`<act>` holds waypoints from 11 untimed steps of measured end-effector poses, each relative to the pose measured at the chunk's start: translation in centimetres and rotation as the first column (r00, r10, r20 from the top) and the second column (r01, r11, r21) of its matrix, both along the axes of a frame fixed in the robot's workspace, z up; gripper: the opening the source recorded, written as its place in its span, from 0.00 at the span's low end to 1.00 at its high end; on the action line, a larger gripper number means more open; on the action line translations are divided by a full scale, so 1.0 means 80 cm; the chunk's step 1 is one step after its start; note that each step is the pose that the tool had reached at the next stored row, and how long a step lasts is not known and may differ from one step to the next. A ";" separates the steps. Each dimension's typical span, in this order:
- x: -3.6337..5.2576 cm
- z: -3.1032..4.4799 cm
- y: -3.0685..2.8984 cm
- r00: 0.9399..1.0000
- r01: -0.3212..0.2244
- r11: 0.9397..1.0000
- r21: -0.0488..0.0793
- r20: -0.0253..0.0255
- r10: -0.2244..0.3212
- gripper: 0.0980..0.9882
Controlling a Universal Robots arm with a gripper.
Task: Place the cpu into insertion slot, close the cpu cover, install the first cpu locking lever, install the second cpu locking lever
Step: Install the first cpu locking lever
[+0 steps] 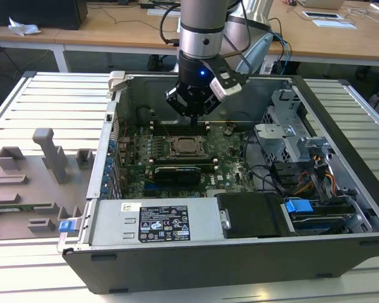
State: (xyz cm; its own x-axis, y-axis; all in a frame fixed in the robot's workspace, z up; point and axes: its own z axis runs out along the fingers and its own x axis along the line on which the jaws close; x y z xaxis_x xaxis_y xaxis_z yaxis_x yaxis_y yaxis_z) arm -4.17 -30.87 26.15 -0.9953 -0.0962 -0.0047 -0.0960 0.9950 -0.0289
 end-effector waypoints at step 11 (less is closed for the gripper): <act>-0.065 -0.0001 0.0000 1.000 0.000 1.000 0.000 0.004 0.000 0.01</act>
State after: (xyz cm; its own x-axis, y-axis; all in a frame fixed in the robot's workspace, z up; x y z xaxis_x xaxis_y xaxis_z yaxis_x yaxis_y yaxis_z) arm -9.38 -30.87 26.14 -0.9953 -0.0962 -0.0083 -0.0959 0.9950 -0.0292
